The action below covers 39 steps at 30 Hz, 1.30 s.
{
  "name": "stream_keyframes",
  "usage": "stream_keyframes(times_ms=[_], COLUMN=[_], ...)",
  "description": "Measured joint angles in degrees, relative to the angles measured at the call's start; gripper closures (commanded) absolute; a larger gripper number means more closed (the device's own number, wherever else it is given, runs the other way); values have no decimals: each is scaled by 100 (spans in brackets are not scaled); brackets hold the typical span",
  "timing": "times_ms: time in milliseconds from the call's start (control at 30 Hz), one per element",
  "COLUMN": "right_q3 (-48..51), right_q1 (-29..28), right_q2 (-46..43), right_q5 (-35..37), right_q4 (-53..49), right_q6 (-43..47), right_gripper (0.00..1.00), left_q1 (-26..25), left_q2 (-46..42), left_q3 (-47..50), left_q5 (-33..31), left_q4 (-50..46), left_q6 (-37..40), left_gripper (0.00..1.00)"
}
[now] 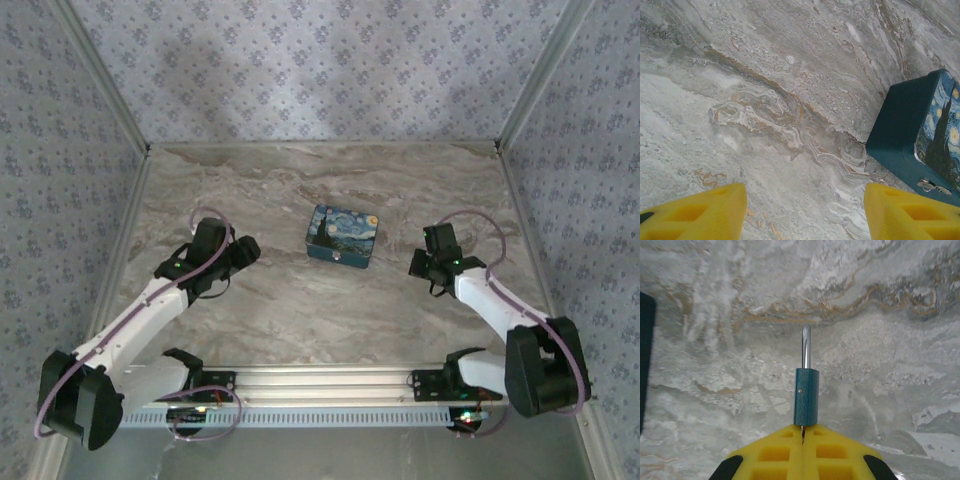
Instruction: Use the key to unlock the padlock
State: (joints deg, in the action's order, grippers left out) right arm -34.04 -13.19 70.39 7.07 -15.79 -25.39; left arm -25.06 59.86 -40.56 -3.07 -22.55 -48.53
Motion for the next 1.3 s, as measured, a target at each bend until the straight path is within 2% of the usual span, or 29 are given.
stream_keyframes(times_ms=[100, 133, 267, 400, 433, 467, 533, 567, 600, 767, 833, 967, 1100, 1200, 1300], right_q3=[0, 0, -20, -170, -216, -278, -400, -483, -564, -907, -962, -713, -76, 212, 566], right_q1=[39, 48, 55, 57, 57, 59, 59, 59, 59, 129, 144, 155, 267, 468, 562], right_q2=[308, 393, 544, 452, 378, 273, 76, -17, -72, -98, -94, -116, -20, 284, 608], right_q5=[11, 15, 24, 72, 94, 122, 173, 199, 240, 584, 931, 1676, 2236, 2452, 2507], right_q4=[76, 98, 114, 48, 4, -72, -201, -267, -304, -348, -245, 647, 1703, 2374, 3213], right_q6=[-81, -98, -216, -236, -247, -238, -223, -184, -170, -70, -11, 470, 1008, 1224, 1453], right_gripper=[100, 95, 64, 44, 3, 0, 0, 0, 0, 0, 0, 0, 0, 0, 0], left_q1=[0, 0, 0, 35, 50, 72, 107, 122, 149, 350, 496, 669, 1032, 1495, 1814], left_q2=[37, 46, 61, 63, 66, 70, 109, 149, 195, 396, 402, 391, 354, 494, 1141], left_q3=[20, 31, 39, 39, 39, 39, 35, 26, 11, -302, -450, -518, -35, 597, 942], left_q5=[0, 0, 0, -2, -2, -2, -2, -7, -15, -166, -321, -1172, -1858, -2006, -2009], left_q4=[9, 7, 7, 7, 7, 7, 2, -2, -15, -232, -254, 46, 1003, 1982, 2826], left_q6=[-13, -13, -13, -11, -11, -9, 11, 24, 94, 321, 564, 1467, 2393, 2979, 3517], left_gripper=[37, 37, 36, 36, 36, 35, 33, 28, 1, 0, 0, 0, 0, 0, 0])
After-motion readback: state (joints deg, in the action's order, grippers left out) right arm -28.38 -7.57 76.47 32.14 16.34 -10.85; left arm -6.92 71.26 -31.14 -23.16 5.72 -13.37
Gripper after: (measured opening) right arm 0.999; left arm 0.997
